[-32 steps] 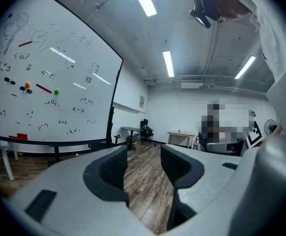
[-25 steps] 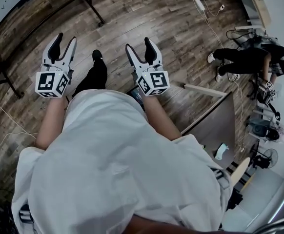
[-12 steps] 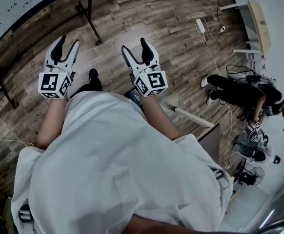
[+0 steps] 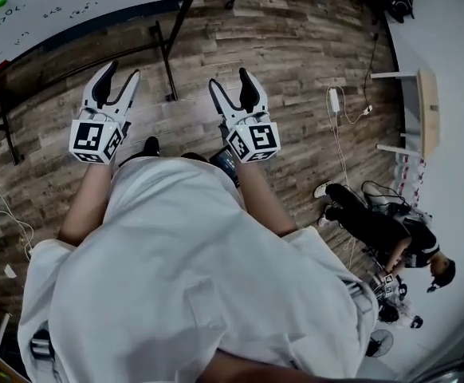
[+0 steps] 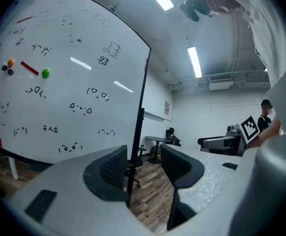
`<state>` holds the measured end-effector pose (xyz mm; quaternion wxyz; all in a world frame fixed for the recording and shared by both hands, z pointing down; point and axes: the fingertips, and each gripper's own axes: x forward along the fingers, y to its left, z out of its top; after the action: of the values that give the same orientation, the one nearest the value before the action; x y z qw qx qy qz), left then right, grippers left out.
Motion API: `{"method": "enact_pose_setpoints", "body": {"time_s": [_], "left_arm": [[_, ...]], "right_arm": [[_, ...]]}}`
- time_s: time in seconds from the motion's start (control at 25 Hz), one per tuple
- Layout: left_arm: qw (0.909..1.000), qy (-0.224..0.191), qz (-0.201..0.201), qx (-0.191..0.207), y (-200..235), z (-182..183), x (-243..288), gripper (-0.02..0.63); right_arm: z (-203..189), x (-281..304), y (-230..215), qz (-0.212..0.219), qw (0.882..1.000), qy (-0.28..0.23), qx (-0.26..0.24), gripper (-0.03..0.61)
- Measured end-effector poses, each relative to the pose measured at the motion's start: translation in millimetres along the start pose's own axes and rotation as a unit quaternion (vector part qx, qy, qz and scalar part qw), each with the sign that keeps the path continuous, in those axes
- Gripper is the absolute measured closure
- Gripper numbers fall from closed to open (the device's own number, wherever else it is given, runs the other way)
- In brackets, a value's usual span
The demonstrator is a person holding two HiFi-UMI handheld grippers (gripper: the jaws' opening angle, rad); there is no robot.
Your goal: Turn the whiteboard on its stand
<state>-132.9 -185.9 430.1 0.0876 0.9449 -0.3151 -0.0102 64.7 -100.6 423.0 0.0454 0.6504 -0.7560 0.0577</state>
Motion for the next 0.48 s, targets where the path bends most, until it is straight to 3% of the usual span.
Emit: {"method": "enact_pose_setpoints", "body": {"time_s": [0.28,0.48], "left_arm": [[0.9972,-0.016,0.073,0.008,35.0,10.3,19.1,0.407],[0.9877,-0.02,0.154,0.016,53.3,10.0,39.1,0.407]], "right_arm": [[12.2,72.3,-27.7,0.069,0.998,-0.008,-0.01,0.265],[11.2,134.5,-54.5,0.148,0.989,-0.007,-0.008,0.265]]}}
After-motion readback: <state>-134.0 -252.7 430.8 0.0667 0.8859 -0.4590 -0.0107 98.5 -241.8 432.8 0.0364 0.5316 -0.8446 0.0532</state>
